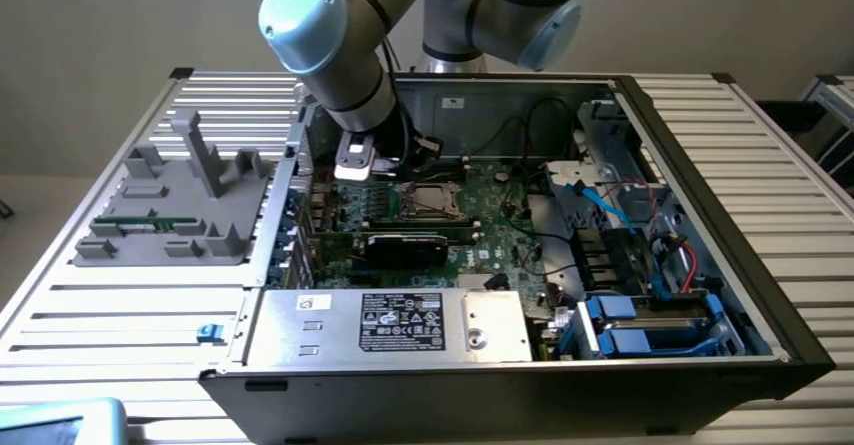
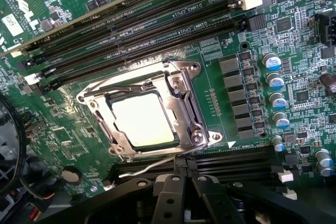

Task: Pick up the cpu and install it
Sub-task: 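Install the first cpu locking lever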

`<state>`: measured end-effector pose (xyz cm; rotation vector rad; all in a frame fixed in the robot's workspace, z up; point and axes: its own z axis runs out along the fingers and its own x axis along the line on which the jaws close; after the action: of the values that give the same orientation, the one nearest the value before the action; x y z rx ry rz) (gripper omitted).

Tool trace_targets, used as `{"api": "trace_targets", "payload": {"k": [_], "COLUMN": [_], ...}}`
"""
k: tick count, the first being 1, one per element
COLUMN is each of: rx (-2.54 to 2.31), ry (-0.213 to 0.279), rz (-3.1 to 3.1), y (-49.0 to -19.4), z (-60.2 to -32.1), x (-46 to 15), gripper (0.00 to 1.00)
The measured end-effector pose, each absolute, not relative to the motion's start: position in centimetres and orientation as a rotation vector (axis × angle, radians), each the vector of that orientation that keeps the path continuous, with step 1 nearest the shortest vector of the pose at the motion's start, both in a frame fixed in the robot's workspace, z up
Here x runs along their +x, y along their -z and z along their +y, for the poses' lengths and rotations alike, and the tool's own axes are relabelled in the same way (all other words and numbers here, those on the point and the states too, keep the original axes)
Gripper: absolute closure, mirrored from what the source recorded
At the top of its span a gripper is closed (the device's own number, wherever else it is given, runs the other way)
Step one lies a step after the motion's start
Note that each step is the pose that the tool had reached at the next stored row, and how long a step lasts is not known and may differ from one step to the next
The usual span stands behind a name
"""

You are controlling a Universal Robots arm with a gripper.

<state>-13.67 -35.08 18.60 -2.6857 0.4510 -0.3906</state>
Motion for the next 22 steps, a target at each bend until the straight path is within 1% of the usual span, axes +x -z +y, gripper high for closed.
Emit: {"api": "trace_targets", "payload": {"k": [18,22], "rx": [-2.684,-2.681], "ry": [0.394,0.393], "rz": [0.465,0.466], "y": [-18.52,-18.94], "z": [-35.31,-35.31], "x": [-13.45,-13.99], "gripper": [0.89,0.89]}}
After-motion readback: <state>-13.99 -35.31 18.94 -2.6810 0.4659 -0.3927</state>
